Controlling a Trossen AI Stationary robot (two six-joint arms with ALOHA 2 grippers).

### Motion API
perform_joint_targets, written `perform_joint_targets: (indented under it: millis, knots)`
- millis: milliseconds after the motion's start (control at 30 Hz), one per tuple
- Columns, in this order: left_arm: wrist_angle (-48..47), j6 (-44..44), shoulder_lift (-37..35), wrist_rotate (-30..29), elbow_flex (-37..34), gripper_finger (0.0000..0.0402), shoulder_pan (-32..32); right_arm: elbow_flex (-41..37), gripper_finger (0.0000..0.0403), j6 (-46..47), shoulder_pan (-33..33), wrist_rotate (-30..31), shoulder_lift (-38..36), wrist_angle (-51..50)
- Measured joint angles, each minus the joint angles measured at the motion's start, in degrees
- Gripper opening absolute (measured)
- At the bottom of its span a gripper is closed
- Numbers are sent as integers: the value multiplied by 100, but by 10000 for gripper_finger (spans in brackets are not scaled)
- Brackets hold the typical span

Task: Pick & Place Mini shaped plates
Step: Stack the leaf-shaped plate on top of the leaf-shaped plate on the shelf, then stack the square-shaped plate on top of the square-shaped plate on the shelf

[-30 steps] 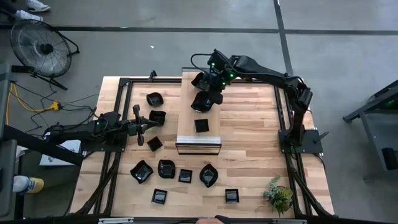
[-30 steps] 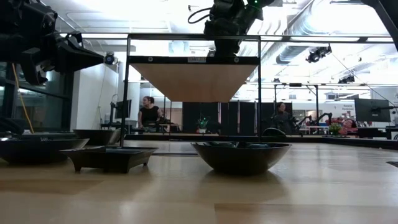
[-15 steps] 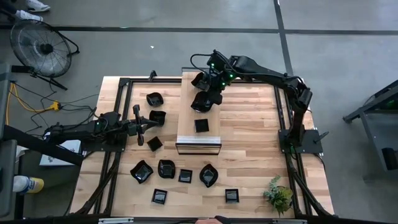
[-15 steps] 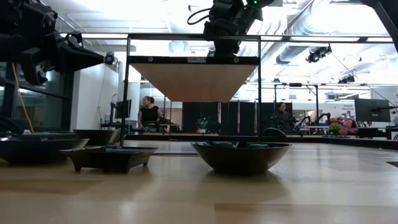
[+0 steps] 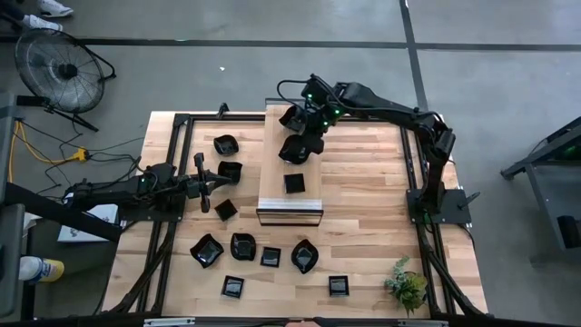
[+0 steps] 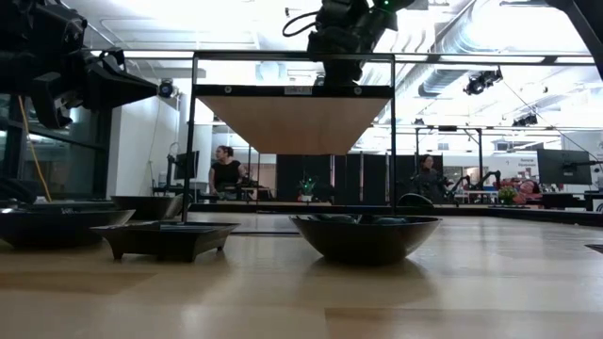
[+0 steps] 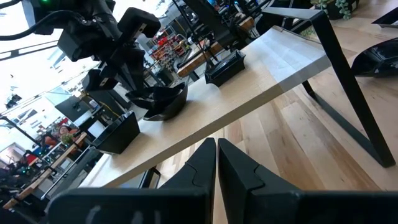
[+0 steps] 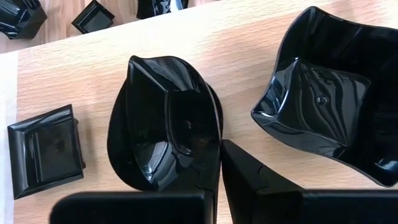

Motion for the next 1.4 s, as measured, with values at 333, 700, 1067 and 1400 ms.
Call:
perform_joint_targets:
  millis: [333, 700, 1067, 1400]
  knots:
    - [2, 0, 1, 0, -1, 12, 1, 0, 33, 27, 9, 38, 0, 0]
    - [2, 0, 1, 0, 1, 12, -1, 0, 77, 234, 20, 47, 0, 2]
    - [0, 0, 0, 0, -1, 12, -1, 0, 80, 342, 288, 45, -4, -383]
    - [0, 0, 0, 0, 1, 12, -1, -2, 79, 123, 735, 191, -345, -1282]
